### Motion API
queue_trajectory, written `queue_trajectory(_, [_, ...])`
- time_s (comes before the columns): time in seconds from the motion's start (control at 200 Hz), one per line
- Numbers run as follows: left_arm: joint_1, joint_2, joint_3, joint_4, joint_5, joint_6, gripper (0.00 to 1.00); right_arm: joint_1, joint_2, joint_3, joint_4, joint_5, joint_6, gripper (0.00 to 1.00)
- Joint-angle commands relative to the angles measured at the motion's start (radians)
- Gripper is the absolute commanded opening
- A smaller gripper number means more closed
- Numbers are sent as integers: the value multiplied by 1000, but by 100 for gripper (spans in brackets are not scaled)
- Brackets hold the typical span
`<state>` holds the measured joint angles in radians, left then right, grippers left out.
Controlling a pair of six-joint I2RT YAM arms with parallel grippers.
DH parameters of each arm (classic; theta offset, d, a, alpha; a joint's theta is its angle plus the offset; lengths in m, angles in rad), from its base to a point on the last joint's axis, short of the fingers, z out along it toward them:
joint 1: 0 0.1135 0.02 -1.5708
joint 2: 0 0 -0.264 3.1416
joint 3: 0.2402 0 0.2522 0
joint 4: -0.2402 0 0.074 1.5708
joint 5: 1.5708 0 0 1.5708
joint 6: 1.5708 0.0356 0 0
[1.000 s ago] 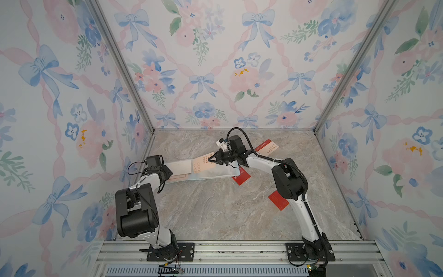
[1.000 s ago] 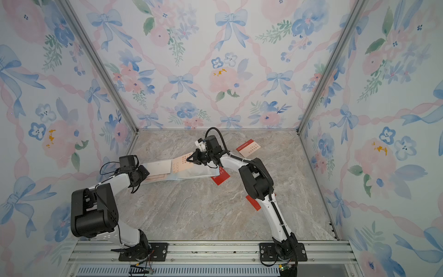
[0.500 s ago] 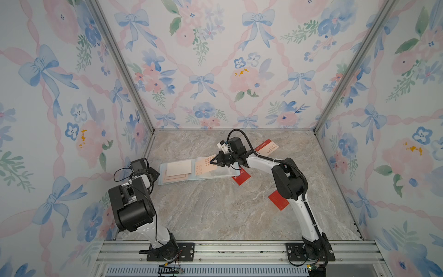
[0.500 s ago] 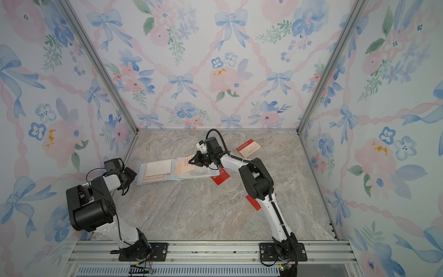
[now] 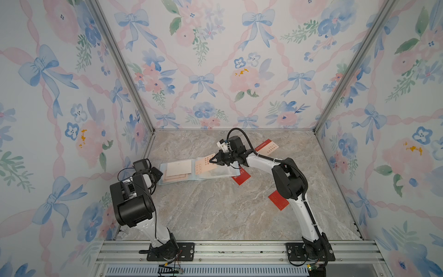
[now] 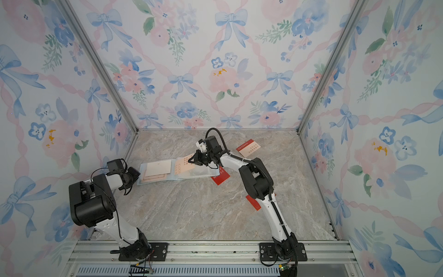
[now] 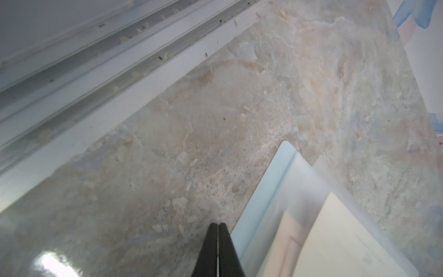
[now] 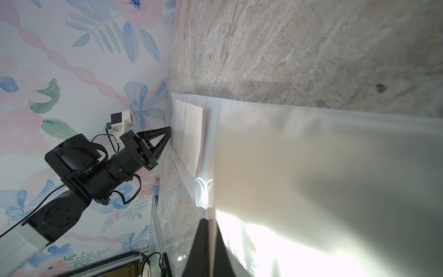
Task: Place the photos into the photo albums
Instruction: Insert the photo into the photo album.
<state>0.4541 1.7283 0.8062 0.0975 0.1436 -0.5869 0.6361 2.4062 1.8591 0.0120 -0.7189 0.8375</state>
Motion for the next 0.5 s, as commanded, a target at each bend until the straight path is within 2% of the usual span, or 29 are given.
queue_trajectory(0.0, [6,15,-24,-12,13,-2,8,3,54,41,-8,-14,25,2])
queue_trajectory(0.495, [-4,5,-30,-5,34,-6,8,21,102,82,-3,-17,54,2])
